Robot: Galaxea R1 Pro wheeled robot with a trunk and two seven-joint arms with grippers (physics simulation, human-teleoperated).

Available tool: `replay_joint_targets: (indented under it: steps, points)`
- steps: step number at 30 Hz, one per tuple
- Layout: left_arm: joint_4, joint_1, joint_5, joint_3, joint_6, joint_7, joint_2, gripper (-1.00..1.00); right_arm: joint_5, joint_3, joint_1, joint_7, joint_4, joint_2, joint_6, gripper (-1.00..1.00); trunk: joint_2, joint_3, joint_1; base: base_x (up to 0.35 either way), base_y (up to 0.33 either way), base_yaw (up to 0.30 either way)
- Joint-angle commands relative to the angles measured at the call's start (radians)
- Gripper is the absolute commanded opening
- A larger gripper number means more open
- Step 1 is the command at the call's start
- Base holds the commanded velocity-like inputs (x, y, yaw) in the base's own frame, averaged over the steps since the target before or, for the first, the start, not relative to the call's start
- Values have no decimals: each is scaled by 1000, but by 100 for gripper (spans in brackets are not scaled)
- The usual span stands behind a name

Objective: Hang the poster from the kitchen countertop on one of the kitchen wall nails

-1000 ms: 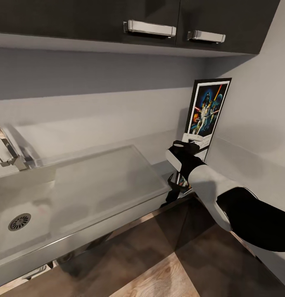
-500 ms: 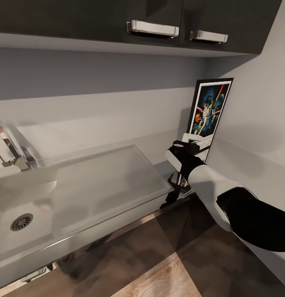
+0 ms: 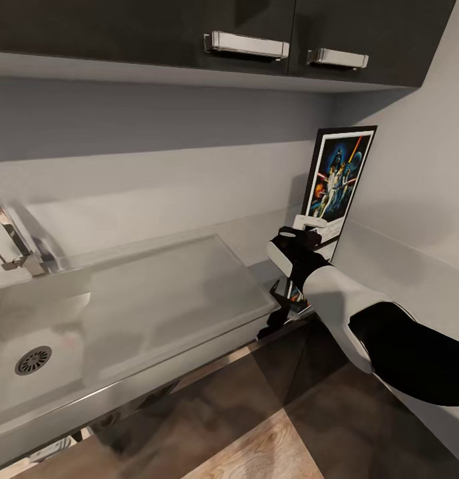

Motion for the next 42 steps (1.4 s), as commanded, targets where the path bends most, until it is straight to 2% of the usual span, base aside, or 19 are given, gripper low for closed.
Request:
replay_joint_targets:
  steps: [1,13,16,20,42]
  points:
    - [0,0,10,2,2,-7,0,100,-4,8,-1,-6,-1,-1,10,100,0,-1,0,3,0,0]
    - [0,0,10,3,2,-7,1,100,-4,10,4,-6,3,1,5,100,0,-1,0,0,0,0]
    - [0,0,10,2,2,-7,1,100,-4,10,7,-6,20,2,-44,100,0,-1,0,0,0,0]
    - [0,0,10,3,2,-7,1,100,-4,10,8,-6,43,2,-65,100,0,-1,0,0,0,0]
    - [0,0,10,3,2,-7,1,100,-3,13,11,-6,65,9,-77,100,0,-1,0,0,0,0]
